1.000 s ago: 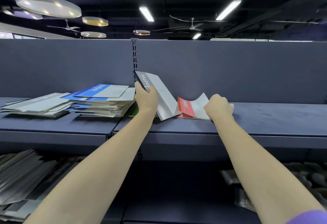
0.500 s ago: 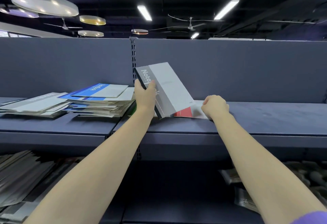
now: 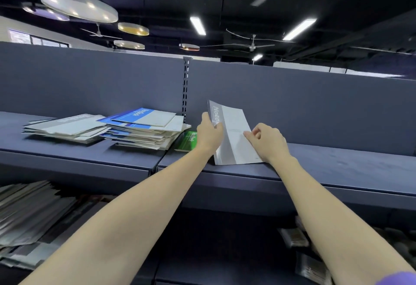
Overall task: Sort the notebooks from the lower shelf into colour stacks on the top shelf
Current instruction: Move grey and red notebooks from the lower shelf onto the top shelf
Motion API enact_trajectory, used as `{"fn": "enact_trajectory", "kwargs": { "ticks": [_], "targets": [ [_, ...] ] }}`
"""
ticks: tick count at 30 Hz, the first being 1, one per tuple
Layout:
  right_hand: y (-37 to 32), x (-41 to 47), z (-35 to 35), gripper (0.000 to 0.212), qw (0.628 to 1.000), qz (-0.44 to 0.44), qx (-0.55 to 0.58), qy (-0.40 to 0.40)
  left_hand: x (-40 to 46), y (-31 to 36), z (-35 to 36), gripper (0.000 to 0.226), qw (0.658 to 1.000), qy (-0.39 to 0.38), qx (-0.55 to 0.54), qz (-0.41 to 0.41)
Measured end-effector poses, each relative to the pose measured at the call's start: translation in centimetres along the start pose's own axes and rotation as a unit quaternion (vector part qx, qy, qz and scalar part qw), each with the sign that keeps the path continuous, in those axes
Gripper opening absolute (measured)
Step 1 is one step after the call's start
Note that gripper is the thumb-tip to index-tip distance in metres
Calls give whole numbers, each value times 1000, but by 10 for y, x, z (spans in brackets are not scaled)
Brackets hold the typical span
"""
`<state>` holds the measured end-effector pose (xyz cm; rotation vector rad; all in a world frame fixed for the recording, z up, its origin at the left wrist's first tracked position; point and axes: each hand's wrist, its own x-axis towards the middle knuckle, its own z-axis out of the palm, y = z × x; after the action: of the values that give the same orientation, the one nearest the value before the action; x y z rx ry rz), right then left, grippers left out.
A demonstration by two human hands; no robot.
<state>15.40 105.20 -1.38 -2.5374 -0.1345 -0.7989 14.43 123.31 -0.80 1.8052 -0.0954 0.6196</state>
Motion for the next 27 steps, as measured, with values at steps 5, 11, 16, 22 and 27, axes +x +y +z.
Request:
{"fn": "enact_trajectory", "kwargs": {
  "ticks": [5,11,16,22,27],
  "targets": [
    [-24,1,-7,29,994,12,103,25,1,41,-22,6,998,-26,37,37],
    [-110,5,8,17,974,-17,227,-10,45,57,-123,19,997,3,56,49],
    [-197,5,37,13,978,-56,194,-47,85,11,-251,12,996,43,-45,-64],
    [-291,4,82,16,983,-100,117,-105,106,-64,-381,29,988,55,-55,-133],
    [-346,-9,121,17,986,-143,-1,-84,118,-114,-428,25,988,48,-20,-143]
  ]
}}
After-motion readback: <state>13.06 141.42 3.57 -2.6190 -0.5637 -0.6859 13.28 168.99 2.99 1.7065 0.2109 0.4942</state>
